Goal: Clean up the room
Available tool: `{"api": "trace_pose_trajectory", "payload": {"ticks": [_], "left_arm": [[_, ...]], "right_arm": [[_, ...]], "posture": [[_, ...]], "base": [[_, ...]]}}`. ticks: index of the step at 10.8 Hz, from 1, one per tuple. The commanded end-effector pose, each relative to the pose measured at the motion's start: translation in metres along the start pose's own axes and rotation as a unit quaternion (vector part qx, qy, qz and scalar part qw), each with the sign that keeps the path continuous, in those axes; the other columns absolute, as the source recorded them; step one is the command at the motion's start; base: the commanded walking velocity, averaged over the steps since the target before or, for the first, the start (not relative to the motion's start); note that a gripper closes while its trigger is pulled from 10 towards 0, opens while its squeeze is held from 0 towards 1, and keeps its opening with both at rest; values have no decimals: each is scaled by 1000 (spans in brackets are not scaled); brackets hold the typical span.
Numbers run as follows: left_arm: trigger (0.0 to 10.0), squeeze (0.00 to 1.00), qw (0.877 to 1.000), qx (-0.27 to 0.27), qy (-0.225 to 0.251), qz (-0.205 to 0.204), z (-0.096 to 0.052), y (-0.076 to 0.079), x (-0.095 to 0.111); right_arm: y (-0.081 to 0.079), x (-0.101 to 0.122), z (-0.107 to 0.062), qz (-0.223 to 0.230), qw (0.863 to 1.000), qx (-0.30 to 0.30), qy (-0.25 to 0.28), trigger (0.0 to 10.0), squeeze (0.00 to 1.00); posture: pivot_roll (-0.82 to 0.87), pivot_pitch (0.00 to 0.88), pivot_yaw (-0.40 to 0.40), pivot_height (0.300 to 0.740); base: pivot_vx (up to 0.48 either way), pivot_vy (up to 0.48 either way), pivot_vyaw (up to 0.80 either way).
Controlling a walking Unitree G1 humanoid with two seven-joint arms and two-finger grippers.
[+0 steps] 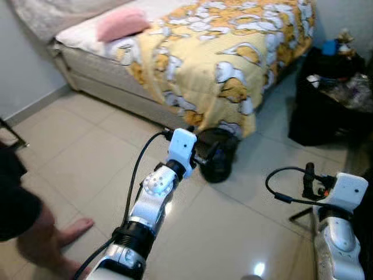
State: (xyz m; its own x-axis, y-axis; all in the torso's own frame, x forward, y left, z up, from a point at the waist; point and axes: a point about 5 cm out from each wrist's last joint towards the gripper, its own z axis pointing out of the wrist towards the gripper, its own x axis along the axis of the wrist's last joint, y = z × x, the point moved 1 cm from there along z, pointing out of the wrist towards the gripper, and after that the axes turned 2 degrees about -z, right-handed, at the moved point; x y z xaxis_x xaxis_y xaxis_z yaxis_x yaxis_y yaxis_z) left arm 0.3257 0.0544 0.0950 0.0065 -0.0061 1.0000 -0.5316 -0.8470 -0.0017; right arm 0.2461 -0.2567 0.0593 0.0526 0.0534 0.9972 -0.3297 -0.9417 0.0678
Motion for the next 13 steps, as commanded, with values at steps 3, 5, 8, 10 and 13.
{"api": "trace_pose_trajectory", "payload": {"ticks": [3,5,8,10,13], "left_arm": [[10000,0,1000,4,-9,-1,1,-4,-2],[10000,0,1000,1,-10,5,2,-4,-2],[10000,0,1000,-8,-6,-2,6,-1,0],[10000,0,1000,-11,-7,-4,6,1,-1],[10000,0,1000,-13,-10,-12,5,2,-3]], "right_arm": [[3,-2,-4,2,1000,-9,-2,10000,0],[4,-2,-6,1,1000,-13,-3,10000,0],[5,-3,-6,0,1000,-15,-3,10000,0],[4,-5,-7,3,1000,-10,-10,10000,0],[3,-6,-6,2,1000,-7,-12,10000,0]], "posture": [[-300,0,155,730],[-308,0,163,730],[-319,0,169,730],[-322,0,168,730],[-315,0,165,730]], "base": [[0,317,0],[0,0,0],[0,0,0],[0,0,-700],[0,0,-800]]}}
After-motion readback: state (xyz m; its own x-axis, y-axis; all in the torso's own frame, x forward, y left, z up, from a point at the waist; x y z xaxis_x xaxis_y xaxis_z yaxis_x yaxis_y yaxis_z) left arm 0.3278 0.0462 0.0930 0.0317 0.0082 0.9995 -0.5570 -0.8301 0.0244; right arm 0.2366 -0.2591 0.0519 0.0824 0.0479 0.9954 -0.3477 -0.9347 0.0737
